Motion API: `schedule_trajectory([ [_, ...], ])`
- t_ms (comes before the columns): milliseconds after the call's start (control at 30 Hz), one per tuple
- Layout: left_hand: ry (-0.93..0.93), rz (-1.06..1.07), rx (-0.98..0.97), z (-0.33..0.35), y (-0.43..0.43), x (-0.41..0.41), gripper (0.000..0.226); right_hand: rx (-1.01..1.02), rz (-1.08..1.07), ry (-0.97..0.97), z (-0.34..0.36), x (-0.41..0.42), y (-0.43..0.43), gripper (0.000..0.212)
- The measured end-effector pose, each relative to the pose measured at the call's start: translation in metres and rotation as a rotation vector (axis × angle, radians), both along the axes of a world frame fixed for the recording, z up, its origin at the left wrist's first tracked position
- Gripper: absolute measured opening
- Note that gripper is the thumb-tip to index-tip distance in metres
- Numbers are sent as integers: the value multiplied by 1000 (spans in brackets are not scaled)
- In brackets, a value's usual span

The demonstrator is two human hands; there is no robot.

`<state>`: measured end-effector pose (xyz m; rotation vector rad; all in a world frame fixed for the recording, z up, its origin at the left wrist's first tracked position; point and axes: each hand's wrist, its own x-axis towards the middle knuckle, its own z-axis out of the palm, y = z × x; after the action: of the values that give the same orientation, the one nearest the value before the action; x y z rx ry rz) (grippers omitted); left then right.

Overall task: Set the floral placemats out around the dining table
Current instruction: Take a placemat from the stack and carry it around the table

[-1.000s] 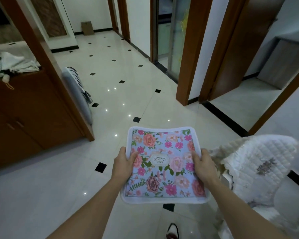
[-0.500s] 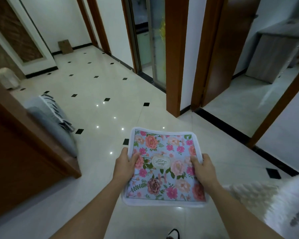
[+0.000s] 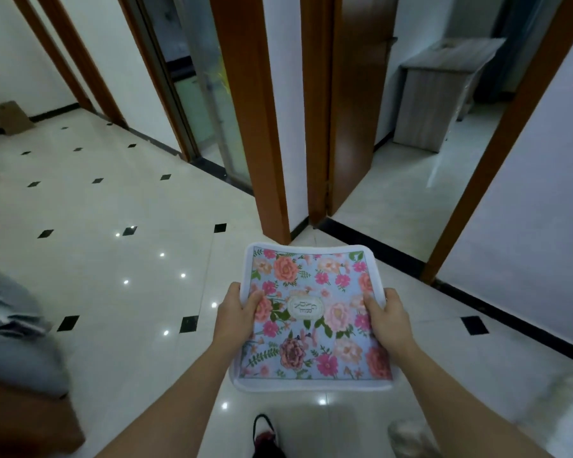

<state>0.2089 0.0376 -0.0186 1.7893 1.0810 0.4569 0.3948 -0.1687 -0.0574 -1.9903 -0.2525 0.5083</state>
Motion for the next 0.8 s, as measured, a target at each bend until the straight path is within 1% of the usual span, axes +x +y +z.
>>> schedule_trajectory([
  [200,5,-168,-2,-15,30,107,25,5,-137,9,-3,73,2,22],
  [333,5,-310,27,-19,57,199,20,37,-273,-1,-6,132,10,21],
  [467,-29,-469,56,-8,86,301,10,21,-424,-23,-4,189,25,26],
  [567,-35,-581,50,2,98,367,12,35,-530,-3,1,226,33,29],
  [667,-22,-697,28,7,96,426,18,35,-638,-7,7,256,29,29],
  [800,9,-841,-36,2,68,492,18,19,-807,-17,13,274,-2,26],
])
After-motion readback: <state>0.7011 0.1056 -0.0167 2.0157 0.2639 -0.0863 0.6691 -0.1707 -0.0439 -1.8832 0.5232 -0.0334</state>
